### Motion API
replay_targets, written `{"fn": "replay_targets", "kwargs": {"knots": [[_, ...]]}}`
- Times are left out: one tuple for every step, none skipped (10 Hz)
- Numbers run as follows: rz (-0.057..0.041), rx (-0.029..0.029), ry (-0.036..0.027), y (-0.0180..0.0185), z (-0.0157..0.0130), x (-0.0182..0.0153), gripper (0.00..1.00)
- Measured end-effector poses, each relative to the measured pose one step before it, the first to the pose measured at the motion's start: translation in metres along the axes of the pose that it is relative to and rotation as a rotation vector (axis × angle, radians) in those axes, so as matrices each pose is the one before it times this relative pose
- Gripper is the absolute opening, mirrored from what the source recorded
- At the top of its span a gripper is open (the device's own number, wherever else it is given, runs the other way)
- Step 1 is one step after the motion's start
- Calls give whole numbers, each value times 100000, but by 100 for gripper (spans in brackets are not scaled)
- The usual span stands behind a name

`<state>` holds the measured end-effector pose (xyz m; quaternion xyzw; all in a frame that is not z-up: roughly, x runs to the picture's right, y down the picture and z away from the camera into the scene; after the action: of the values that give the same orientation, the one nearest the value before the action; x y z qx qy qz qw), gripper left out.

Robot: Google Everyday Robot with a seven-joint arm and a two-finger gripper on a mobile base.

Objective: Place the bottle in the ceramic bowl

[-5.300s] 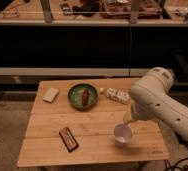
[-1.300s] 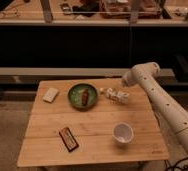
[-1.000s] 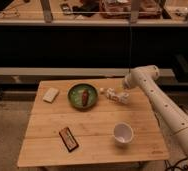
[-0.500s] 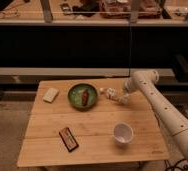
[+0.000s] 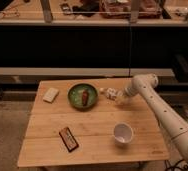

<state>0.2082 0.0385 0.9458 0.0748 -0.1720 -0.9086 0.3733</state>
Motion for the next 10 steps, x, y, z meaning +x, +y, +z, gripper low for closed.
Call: {"fn": "replay_targets", "kwargs": {"knots": [[-6, -76, -263, 65, 366, -255, 75], [-80, 30, -289, 42, 392, -128, 75], [-221, 565, -680, 9, 678, -76, 75], [-101, 836, -554, -99, 420, -56, 72], [-163, 1277, -352, -165, 347, 106, 65], [-178, 1910, 50, -275, 278, 220, 52], [133, 1085, 620, -84, -95, 210, 44], [126, 1123, 1483, -39, -390, 481, 34], [135, 1332, 2562, -59, -837, 914, 22], [629, 872, 1581, -6, -593, 480, 14]]}}
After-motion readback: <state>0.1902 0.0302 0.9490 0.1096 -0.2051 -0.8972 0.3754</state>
